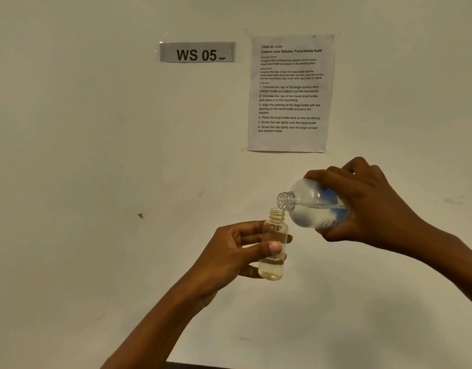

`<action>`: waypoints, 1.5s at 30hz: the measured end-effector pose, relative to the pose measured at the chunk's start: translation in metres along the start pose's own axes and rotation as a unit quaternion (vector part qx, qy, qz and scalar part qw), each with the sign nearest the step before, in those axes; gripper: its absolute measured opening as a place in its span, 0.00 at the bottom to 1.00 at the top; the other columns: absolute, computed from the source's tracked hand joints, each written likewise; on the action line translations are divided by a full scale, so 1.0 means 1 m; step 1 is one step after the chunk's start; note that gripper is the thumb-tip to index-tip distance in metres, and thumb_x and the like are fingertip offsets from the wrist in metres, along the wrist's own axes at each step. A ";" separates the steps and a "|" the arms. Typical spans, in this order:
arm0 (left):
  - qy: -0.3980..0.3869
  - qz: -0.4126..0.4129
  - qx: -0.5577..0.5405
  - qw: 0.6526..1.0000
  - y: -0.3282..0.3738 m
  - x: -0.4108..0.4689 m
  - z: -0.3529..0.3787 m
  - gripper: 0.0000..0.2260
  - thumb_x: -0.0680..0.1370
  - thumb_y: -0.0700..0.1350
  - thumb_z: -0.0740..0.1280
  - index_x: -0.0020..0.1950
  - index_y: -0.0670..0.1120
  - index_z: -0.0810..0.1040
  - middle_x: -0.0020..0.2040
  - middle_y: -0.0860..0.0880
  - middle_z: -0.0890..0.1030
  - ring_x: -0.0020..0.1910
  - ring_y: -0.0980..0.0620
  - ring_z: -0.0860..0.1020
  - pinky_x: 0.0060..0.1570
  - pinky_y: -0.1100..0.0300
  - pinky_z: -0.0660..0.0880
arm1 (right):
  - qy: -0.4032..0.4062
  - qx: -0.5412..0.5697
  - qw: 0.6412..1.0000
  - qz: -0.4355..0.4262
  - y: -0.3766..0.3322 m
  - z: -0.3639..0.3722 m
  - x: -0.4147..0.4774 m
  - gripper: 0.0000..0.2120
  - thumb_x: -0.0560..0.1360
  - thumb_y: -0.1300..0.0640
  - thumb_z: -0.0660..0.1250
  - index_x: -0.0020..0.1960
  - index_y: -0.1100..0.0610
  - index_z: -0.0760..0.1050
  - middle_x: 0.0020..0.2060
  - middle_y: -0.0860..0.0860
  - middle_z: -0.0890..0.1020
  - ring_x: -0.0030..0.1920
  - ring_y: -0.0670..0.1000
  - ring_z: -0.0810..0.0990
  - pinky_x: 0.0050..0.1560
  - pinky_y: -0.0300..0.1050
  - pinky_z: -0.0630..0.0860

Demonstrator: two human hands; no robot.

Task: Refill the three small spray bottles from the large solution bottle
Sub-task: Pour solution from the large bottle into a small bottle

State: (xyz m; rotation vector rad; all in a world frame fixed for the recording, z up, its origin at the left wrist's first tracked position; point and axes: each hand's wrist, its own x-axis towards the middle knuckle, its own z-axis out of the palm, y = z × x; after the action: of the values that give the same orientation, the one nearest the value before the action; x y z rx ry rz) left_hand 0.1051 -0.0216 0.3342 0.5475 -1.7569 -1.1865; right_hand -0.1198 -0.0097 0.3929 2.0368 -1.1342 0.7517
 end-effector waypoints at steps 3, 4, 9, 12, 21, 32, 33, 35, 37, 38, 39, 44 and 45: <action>-0.001 0.000 -0.001 1.000 0.000 0.000 0.000 0.14 0.67 0.47 0.69 0.53 0.52 0.79 0.50 0.51 0.85 0.48 0.50 0.84 0.41 0.58 0.81 | 0.000 -0.005 1.000 0.001 0.001 -0.001 0.000 0.36 0.55 0.44 0.71 0.60 0.45 0.63 0.45 0.47 0.79 0.44 0.53 0.68 0.42 0.49 0.67; -0.001 0.001 -0.001 1.000 0.000 0.000 0.000 0.15 0.67 0.47 0.69 0.53 0.52 0.79 0.50 0.51 0.85 0.48 0.50 0.84 0.41 0.58 0.81 | 0.000 -0.004 1.000 0.001 0.001 -0.001 0.001 0.36 0.55 0.44 0.71 0.60 0.45 0.63 0.45 0.47 0.79 0.44 0.53 0.68 0.42 0.49 0.67; -0.001 0.003 0.002 1.000 0.001 0.001 0.000 0.14 0.67 0.47 0.69 0.53 0.52 0.79 0.50 0.52 0.85 0.48 0.50 0.84 0.42 0.58 0.81 | 0.002 0.002 1.000 -0.005 0.002 0.000 0.000 0.38 0.55 0.47 0.77 0.61 0.47 0.65 0.45 0.48 0.79 0.44 0.53 0.68 0.41 0.49 0.66; -0.002 0.004 0.002 1.000 0.000 0.000 0.001 0.14 0.67 0.47 0.69 0.52 0.53 0.80 0.50 0.52 0.85 0.48 0.50 0.84 0.41 0.58 0.81 | 0.001 0.002 1.000 -0.005 0.003 0.000 -0.001 0.37 0.55 0.45 0.74 0.61 0.46 0.64 0.45 0.48 0.79 0.44 0.53 0.67 0.41 0.48 0.66; -0.001 0.006 0.003 1.000 0.000 0.000 0.001 0.14 0.66 0.48 0.70 0.51 0.54 0.80 0.49 0.53 0.85 0.47 0.51 0.84 0.41 0.58 0.81 | 0.010 0.000 1.000 -0.008 0.000 0.000 -0.001 0.40 0.53 0.51 0.80 0.60 0.48 0.65 0.44 0.49 0.79 0.43 0.53 0.67 0.40 0.47 0.65; -0.002 0.005 0.004 1.000 0.001 0.000 0.001 0.13 0.67 0.47 0.70 0.52 0.53 0.80 0.50 0.52 0.85 0.48 0.50 0.84 0.42 0.57 0.81 | 0.001 -0.002 1.000 -0.002 0.000 -0.001 0.000 0.40 0.54 0.50 0.80 0.61 0.47 0.64 0.45 0.49 0.79 0.44 0.52 0.67 0.41 0.48 0.64; -0.002 0.006 0.006 1.000 0.001 0.001 0.001 0.13 0.67 0.47 0.70 0.52 0.53 0.80 0.50 0.52 0.85 0.48 0.50 0.84 0.42 0.57 0.81 | 0.002 -0.003 1.000 -0.001 0.000 -0.001 0.000 0.40 0.54 0.50 0.80 0.60 0.47 0.64 0.45 0.49 0.79 0.44 0.52 0.67 0.41 0.48 0.64; 0.000 0.006 0.007 1.000 0.000 0.001 0.001 0.14 0.67 0.47 0.70 0.52 0.54 0.80 0.49 0.53 0.85 0.48 0.51 0.84 0.42 0.57 0.81 | 0.006 -0.006 1.000 -0.003 0.000 -0.001 0.000 0.40 0.53 0.50 0.80 0.60 0.48 0.65 0.45 0.50 0.79 0.44 0.52 0.67 0.40 0.47 0.64; 0.000 0.006 0.005 1.000 0.000 0.001 0.001 0.14 0.67 0.47 0.70 0.52 0.54 0.79 0.49 0.53 0.85 0.48 0.51 0.84 0.42 0.58 0.81 | 0.010 -0.005 1.000 -0.001 0.000 -0.001 0.000 0.40 0.52 0.51 0.80 0.61 0.51 0.69 0.45 0.51 0.79 0.44 0.52 0.66 0.40 0.47 0.64; -0.001 0.006 0.004 1.000 0.000 0.002 0.001 0.14 0.67 0.47 0.70 0.52 0.54 0.80 0.49 0.53 0.85 0.47 0.51 0.84 0.41 0.58 0.81 | 0.009 -0.002 1.000 0.000 0.000 -0.001 0.000 0.39 0.53 0.51 0.80 0.61 0.52 0.69 0.45 0.51 0.79 0.44 0.52 0.66 0.40 0.47 0.64; -0.001 0.006 0.003 1.000 0.000 0.002 0.000 0.14 0.67 0.47 0.70 0.52 0.54 0.79 0.49 0.53 0.85 0.47 0.51 0.84 0.41 0.58 0.81 | 0.008 0.000 1.000 0.001 0.000 -0.001 0.000 0.39 0.53 0.51 0.80 0.61 0.52 0.69 0.45 0.51 0.79 0.44 0.51 0.65 0.40 0.47 0.64; -0.003 0.006 0.003 1.000 0.001 0.002 0.000 0.13 0.67 0.47 0.70 0.52 0.54 0.80 0.49 0.53 0.85 0.47 0.51 0.84 0.42 0.58 0.81 | -0.001 -0.006 1.000 -0.004 0.003 0.000 0.001 0.37 0.55 0.45 0.74 0.61 0.46 0.64 0.46 0.48 0.79 0.44 0.51 0.66 0.41 0.47 0.63; -0.003 0.006 0.003 1.000 0.001 0.002 0.000 0.13 0.67 0.47 0.70 0.51 0.54 0.80 0.49 0.53 0.85 0.47 0.51 0.84 0.42 0.58 0.81 | -0.003 -0.003 1.000 -0.003 0.003 0.000 0.001 0.38 0.55 0.45 0.75 0.61 0.46 0.63 0.46 0.48 0.78 0.44 0.51 0.66 0.41 0.47 0.63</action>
State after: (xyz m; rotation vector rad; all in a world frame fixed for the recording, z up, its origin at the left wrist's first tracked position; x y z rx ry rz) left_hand 0.1040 -0.0226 0.3357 0.5365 -1.7667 -1.1750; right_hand -0.1226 -0.0112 0.3946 2.0376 -1.1320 0.7381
